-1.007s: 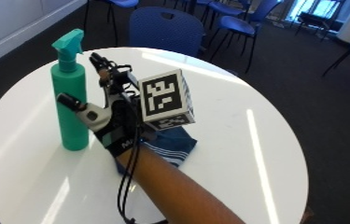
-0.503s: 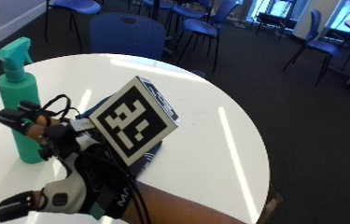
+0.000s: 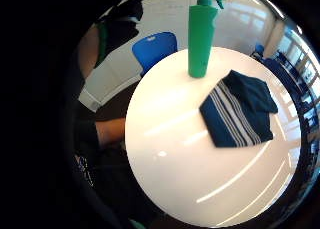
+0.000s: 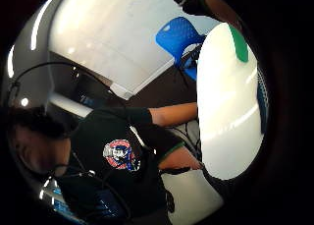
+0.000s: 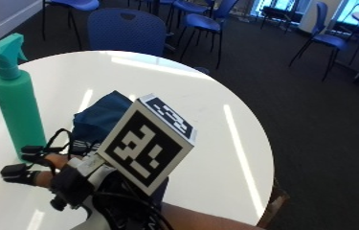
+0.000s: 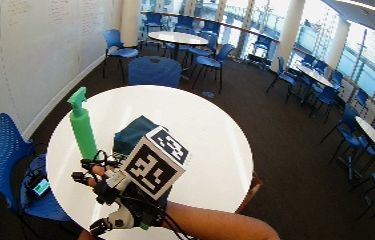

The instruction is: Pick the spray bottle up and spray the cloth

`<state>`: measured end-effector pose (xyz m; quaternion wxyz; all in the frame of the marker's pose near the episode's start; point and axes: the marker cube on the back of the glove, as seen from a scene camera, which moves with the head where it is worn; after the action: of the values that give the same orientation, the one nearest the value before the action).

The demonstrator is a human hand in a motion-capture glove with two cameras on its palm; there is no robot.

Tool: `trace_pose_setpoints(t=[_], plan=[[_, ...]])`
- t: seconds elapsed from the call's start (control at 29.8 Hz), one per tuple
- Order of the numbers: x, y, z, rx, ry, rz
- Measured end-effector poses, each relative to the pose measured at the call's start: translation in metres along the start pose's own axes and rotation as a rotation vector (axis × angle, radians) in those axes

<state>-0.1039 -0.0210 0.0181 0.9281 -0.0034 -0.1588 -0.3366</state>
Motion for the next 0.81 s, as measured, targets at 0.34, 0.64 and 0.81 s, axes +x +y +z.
trace_pose_setpoints(t=[0.34,0.64,0.81], plan=[[0.002,0.03,-0.028,-0.034,0.121,0.023],[-0.018,0.038,-0.038,-0.045,0.167,-0.03],[-0.027,0.043,-0.039,-0.06,0.178,-0.053]])
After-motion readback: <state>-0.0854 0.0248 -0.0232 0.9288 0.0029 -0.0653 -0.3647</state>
